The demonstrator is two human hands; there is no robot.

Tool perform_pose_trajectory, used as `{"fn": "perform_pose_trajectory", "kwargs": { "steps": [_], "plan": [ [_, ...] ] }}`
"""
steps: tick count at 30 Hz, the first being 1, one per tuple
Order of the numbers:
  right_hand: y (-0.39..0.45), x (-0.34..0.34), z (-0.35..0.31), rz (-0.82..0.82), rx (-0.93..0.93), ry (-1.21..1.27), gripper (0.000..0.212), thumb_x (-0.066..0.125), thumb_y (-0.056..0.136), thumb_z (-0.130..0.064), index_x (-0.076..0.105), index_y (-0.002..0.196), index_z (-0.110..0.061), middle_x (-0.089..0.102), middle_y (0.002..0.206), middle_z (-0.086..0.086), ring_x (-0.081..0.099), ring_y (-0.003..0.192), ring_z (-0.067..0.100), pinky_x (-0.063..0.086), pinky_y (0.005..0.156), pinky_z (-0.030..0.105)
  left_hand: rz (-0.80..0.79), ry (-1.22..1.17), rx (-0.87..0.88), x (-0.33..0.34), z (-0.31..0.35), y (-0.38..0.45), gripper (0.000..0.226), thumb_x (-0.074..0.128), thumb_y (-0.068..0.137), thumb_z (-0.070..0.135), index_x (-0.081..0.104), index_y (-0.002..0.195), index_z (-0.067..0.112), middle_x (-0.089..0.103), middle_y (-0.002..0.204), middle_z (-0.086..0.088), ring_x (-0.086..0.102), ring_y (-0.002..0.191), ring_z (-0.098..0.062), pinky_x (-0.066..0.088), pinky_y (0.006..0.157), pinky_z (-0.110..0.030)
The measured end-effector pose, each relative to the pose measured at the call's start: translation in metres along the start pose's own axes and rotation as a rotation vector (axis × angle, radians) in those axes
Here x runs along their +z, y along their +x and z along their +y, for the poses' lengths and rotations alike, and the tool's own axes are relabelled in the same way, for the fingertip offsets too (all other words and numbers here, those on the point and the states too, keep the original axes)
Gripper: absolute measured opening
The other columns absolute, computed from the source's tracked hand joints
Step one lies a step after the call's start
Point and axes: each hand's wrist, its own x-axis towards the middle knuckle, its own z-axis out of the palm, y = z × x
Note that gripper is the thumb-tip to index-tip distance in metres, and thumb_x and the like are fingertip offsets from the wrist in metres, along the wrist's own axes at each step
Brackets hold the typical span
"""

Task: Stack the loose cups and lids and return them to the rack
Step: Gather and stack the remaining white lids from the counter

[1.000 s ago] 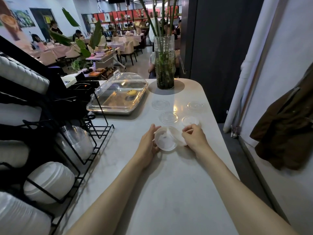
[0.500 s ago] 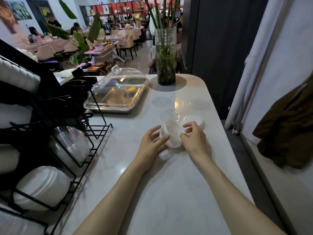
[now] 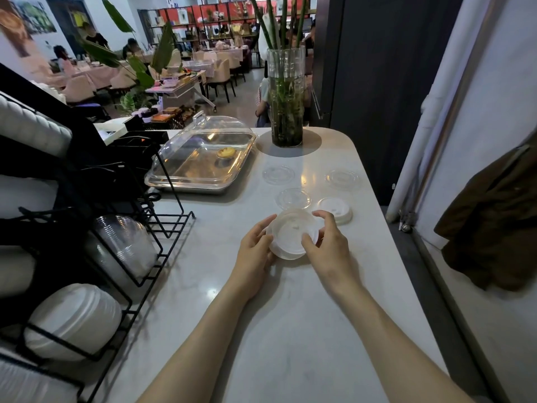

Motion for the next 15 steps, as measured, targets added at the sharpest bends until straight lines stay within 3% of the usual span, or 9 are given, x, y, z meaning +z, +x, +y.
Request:
{"fn": "perform_pose_trajectory", "kwargs": {
  "steps": [5, 9, 15],
  "plan": [
    [0.002, 0.004, 0.006, -0.009, -0.027, 0.024, 0.028, 0.047, 0.092, -0.041, 0.045, 0.12, -0.044, 0.054, 0.073, -0.016, 0.053, 0.07, 0.005, 0.036, 0.054, 0.023, 0.015, -0.049, -0.016, -0.002, 0.0, 0.002, 0.04, 0.05, 0.099, 0.016, 0.065, 0.136, 0.017, 0.074, 0.128, -0.01, 0.07, 0.12, -0.026, 0.06, 0.088, -0.032],
    [0.005, 0.007, 0.009, 0.005, -0.067, 0.038, 0.031, 0.044, 0.094, -0.037, 0.051, 0.124, -0.042, 0.05, 0.069, -0.029, 0.049, 0.069, 0.0, 0.035, 0.059, 0.015, 0.038, -0.056, -0.043, -0.002, 0.0, 0.004, 0.038, 0.049, 0.103, 0.016, 0.062, 0.138, 0.015, 0.074, 0.128, -0.008, 0.07, 0.12, -0.024, 0.057, 0.094, -0.036],
    [0.006, 0.011, 0.014, -0.014, -0.073, -0.001, 0.041, 0.043, 0.091, -0.045, 0.05, 0.131, -0.045, 0.047, 0.075, -0.021, 0.049, 0.075, 0.004, 0.051, 0.07, 0.033, 0.045, -0.068, -0.055, 0.0, 0.002, 0.003, 0.036, 0.044, 0.106, 0.011, 0.065, 0.135, 0.015, 0.078, 0.12, -0.005, 0.074, 0.108, -0.016, 0.059, 0.08, -0.024]
  ]
}}
